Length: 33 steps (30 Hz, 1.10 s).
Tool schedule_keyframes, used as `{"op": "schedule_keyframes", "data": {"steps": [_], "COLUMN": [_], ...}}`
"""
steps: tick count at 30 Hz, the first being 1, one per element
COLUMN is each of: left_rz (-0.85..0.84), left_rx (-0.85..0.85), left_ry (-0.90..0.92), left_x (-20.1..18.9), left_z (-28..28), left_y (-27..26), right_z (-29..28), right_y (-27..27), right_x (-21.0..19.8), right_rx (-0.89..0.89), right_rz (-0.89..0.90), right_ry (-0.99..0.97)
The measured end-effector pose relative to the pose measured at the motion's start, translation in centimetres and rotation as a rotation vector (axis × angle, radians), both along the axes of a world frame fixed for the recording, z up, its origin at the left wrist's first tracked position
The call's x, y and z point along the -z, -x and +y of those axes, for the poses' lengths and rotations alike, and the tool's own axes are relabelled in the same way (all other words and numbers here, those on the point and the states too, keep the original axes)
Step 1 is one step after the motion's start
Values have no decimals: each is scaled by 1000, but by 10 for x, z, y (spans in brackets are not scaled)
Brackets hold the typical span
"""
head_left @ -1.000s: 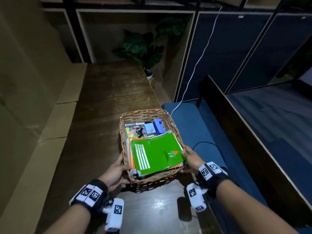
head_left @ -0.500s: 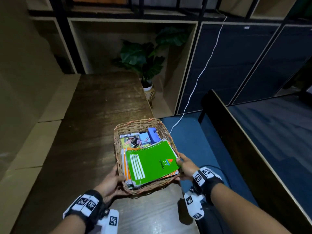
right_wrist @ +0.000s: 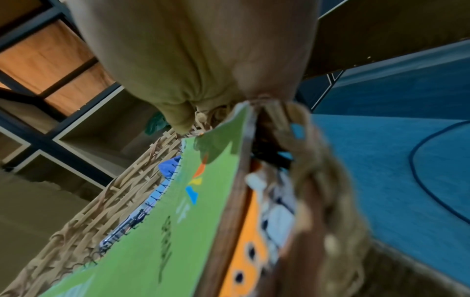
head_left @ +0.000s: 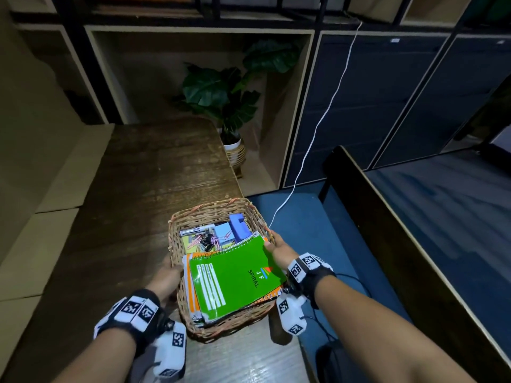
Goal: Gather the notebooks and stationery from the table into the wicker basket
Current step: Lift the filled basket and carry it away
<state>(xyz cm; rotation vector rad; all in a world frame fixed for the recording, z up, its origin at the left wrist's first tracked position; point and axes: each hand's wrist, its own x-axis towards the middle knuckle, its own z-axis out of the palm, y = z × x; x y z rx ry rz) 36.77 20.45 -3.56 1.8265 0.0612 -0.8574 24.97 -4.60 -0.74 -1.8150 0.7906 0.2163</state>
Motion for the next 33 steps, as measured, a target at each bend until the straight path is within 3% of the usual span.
{"op": "schedule_keyframes", "data": {"steps": [18,20,23,25,26,29,33], "left_rz": [14,7,24,31,32,56,59], "left_rx": [-33,-30,-38,-24,-28,-12,-25], "left_ry": [-28,-80,-123,-116,-92,7,130], "left_x": [-5,12,79,94,89,3,-38], "left_z": [-3,2,15,18,19,13,37], "left_y": [2,-2,-24,-25,-21,26,64], "right_z": [5,6,9,10,11,12,16], "right_y": [4,5,8,8,9,12,28], "right_x": [14,14,14,13,13,4,-11], "right_rx": [107,108,101,85,80,74,67], "right_rz": [-112,-102,-107,-89,-76,-45,-81], "right_ry": [9,52,114,131,130,89,93]}}
